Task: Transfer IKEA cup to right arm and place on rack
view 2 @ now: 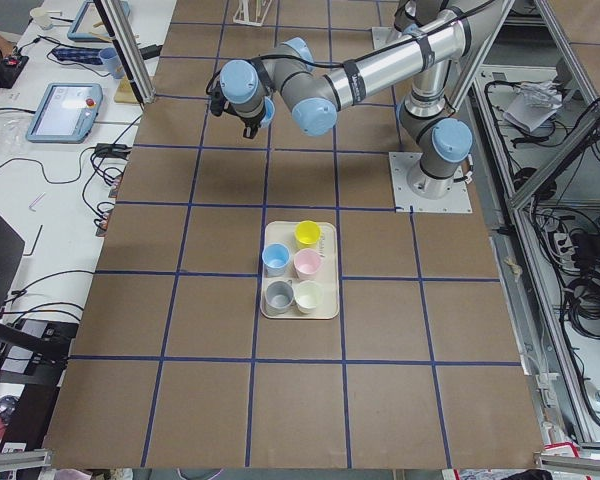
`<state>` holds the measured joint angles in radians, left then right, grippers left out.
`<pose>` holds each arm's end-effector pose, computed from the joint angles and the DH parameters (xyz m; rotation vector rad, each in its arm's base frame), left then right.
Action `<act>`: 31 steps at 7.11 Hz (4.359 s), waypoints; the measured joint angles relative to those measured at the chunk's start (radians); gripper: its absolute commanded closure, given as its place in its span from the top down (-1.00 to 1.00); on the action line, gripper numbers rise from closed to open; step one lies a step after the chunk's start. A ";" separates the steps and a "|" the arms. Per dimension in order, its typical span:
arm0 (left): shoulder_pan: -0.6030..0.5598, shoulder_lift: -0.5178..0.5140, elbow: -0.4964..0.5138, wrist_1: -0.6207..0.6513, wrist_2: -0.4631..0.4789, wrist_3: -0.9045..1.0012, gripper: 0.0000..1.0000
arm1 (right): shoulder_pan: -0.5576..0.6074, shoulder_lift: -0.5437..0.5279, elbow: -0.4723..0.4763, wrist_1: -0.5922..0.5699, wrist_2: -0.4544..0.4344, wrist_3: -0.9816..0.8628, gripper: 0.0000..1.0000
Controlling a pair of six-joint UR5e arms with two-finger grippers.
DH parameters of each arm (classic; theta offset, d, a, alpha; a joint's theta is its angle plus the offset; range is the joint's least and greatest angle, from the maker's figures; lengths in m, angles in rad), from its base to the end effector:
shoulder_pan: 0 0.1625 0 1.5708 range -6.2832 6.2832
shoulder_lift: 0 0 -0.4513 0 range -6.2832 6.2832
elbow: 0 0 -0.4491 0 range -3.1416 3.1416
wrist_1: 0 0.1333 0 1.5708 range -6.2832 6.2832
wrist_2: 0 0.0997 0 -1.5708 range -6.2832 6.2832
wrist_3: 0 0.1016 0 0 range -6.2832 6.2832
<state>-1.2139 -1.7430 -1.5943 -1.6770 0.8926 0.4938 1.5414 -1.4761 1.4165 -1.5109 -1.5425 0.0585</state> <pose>0.0213 -0.6212 0.4146 -0.0358 -2.4089 0.0168 0.1188 -0.5944 0.5369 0.1368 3.1103 0.0011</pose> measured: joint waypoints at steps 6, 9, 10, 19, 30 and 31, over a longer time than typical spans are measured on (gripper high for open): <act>-0.225 0.045 -0.123 -0.078 -0.671 -0.542 -1.00 | -0.282 -0.024 -0.073 0.246 0.238 -0.237 1.00; -0.277 0.035 -0.179 -0.078 -0.829 -0.552 -1.00 | -0.466 -0.024 -0.064 0.477 0.619 -0.411 1.00; -0.292 0.033 -0.207 -0.076 -0.874 -0.547 -1.00 | -0.501 -0.020 -0.060 0.554 0.743 -0.454 1.00; -0.445 0.004 -0.236 -0.052 -1.019 -0.554 -1.00 | -0.381 -0.054 0.204 0.652 1.231 -0.603 1.00; -0.461 -0.043 -0.230 -0.012 -1.023 -0.555 -1.00 | -0.267 -0.044 0.229 0.640 1.254 -0.604 0.31; -0.461 -0.043 -0.230 -0.012 -1.023 -0.554 -1.00 | -0.267 -0.044 0.228 0.639 1.254 -0.604 0.09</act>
<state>-1.6751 -1.7858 -1.8239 -1.6890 -0.1304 -0.0607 1.2747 -1.5198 1.6449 -0.8716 -0.2888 -0.5460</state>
